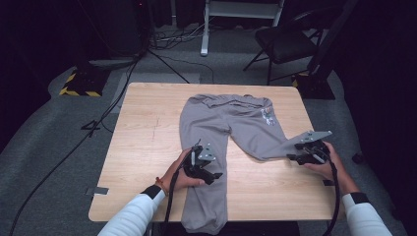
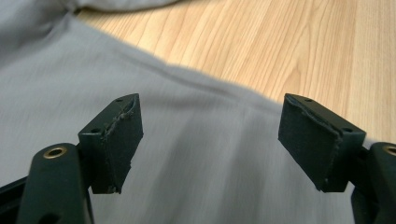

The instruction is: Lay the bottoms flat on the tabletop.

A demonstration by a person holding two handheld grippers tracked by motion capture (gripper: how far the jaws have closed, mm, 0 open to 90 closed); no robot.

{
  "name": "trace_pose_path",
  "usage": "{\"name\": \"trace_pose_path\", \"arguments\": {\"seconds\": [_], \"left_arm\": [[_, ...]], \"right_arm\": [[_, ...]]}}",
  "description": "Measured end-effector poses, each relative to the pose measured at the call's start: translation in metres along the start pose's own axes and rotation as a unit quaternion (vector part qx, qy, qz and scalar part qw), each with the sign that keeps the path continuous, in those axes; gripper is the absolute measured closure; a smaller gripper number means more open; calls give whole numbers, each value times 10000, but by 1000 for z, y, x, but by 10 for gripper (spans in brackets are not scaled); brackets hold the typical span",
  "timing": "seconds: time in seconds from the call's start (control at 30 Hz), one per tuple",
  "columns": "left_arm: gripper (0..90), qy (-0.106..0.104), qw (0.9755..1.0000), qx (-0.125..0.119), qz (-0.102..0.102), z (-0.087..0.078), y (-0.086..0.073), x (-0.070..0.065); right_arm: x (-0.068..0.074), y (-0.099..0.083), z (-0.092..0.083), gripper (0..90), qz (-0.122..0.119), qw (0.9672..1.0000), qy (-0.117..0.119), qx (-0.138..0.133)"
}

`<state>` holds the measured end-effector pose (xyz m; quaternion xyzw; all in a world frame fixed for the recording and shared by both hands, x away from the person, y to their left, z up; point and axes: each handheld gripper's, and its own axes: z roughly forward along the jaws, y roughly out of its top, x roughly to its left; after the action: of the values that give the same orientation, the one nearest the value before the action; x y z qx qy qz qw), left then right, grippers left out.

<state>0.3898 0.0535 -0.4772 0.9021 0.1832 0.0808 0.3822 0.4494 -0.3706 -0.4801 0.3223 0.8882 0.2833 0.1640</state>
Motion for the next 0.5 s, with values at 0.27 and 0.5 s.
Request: {"name": "trace_pose_path", "arguments": {"seconds": [0.27, 0.5], "left_arm": [[221, -195, 9997, 51, 135, 12, 11, -6], [228, -56, 9998, -127, 111, 4, 11, -4]], "right_arm": [[11, 21, 14, 834, -377, 9992, 109, 76], [37, 45, -20, 864, -552, 9963, 512, -422]]}}
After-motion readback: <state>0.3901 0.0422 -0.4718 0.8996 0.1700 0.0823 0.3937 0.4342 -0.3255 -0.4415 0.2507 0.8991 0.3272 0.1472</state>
